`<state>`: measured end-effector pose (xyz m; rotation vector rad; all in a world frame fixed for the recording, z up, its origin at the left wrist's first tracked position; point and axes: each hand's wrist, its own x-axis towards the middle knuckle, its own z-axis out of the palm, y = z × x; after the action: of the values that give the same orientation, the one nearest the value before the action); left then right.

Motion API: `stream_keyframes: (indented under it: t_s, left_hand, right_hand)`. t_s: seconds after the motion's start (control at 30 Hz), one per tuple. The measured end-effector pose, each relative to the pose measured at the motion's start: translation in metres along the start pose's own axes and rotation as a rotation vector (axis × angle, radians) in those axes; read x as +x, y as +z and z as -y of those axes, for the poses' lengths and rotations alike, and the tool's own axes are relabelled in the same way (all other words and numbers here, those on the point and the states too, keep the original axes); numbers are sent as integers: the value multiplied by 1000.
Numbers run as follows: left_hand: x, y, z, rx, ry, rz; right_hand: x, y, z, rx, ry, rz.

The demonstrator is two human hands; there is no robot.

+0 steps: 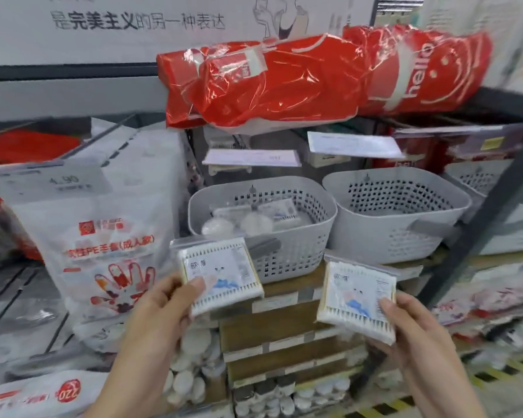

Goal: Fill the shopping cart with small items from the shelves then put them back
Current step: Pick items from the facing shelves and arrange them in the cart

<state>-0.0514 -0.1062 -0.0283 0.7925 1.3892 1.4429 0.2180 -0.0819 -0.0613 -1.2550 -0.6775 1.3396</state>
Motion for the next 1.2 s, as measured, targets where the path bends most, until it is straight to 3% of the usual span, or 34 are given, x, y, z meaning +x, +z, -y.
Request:
stream_keyframes:
  t_s: [0.23, 0.33, 0.47, 0.53, 0.67, 0.8, 1.0, 1.2]
  left_hand:
    - [73, 53, -25, 83, 217, -53]
    - [104, 73, -36, 160, 283, 20]
    - [136, 90, -47, 430, 336, 148]
    - [148, 94, -50, 576, 317, 195]
    - [186, 102, -44, 569, 259, 210]
    - [220, 117, -29, 714, 93, 240]
    - [214, 133, -28, 970, 173, 413]
    - [219, 133, -33, 1328, 97, 558]
  right_hand:
    - [66, 7, 44, -24, -125, 79]
    - [83, 7, 47, 4, -130, 80]
    - [103, 11, 53, 35, -124, 82]
    - [115, 16, 60, 44, -151, 92]
    - [136, 29, 71, 41, -194, 119]
    - [152, 39, 79, 38, -217, 135]
    - [171, 53, 88, -28, -261, 180]
    - [182, 72, 93, -209, -365, 264]
